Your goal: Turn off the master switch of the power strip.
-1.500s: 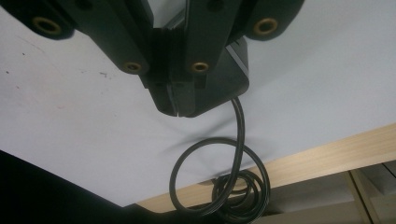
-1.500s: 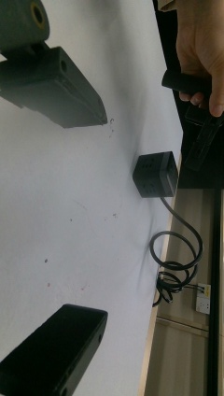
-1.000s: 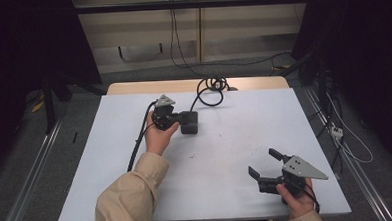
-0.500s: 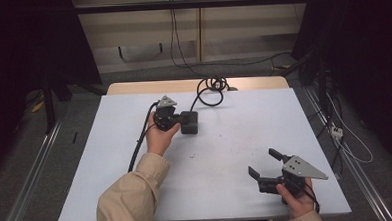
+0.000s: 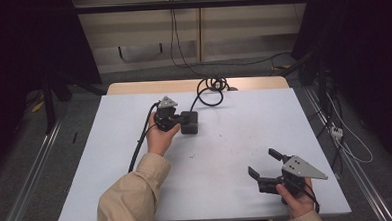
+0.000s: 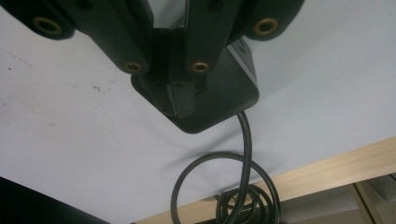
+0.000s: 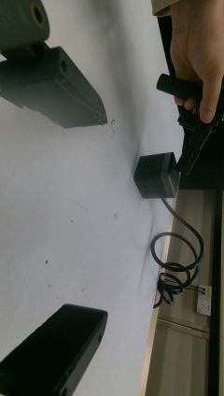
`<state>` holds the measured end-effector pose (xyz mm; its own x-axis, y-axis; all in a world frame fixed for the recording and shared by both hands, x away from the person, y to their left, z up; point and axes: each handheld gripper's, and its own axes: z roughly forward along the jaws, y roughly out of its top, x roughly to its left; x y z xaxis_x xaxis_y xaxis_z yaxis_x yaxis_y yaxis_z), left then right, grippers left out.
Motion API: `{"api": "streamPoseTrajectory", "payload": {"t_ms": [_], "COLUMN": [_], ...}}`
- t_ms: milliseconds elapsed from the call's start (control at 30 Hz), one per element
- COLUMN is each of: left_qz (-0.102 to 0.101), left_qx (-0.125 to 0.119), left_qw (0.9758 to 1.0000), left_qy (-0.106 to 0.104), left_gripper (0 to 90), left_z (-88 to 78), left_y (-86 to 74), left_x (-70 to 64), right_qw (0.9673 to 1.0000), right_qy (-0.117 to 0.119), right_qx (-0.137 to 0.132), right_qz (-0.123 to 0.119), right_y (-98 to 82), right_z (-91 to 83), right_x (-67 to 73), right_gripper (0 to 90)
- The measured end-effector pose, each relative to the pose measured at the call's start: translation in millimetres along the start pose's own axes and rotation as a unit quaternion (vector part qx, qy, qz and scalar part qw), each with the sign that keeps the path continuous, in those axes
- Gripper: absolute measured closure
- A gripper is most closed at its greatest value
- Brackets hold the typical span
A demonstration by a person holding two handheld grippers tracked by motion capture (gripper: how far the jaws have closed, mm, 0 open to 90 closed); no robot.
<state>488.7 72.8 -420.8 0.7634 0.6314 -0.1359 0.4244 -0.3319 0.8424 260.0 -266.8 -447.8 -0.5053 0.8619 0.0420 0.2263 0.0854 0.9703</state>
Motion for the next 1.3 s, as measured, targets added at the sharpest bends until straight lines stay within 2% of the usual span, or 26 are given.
{"api": "streamPoseTrajectory", "payload": {"t_ms": [467, 933, 1100, 1300], "left_qz": [0.004, 0.018, 0.011, 0.02], "left_qx": [-0.002, -0.002, -0.006, -0.005], "left_qw": [1.0, 0.9998, 0.9999, 0.9997], "left_qy": [0.002, 0.007, 0.008, 0.013], "left_gripper": [90.0, 90.0, 90.0, 90.0], "left_z": [2.3, 2.8, 2.7, 2.6], "left_y": [-0.9, -1.5, -2.7, -2.7], "left_x": [-1.2, -2.7, -2.1, -2.9], "right_qw": [1.0, 1.0, 1.0, 1.0], "right_qy": [0.0, 0.001, 0.002, 0.003], "right_qx": [0.0, 0.001, 0.001, 0.002], "right_qz": [0.0, -0.001, -0.001, -0.001], "right_y": [-0.1, 0.0, -0.1, -0.1], "right_z": [0.2, 0.3, 0.7, 0.3], "right_x": [-0.1, 0.9, 1.7, 2.1], "right_gripper": [5.8, 5.8, 5.8, 5.8]}}
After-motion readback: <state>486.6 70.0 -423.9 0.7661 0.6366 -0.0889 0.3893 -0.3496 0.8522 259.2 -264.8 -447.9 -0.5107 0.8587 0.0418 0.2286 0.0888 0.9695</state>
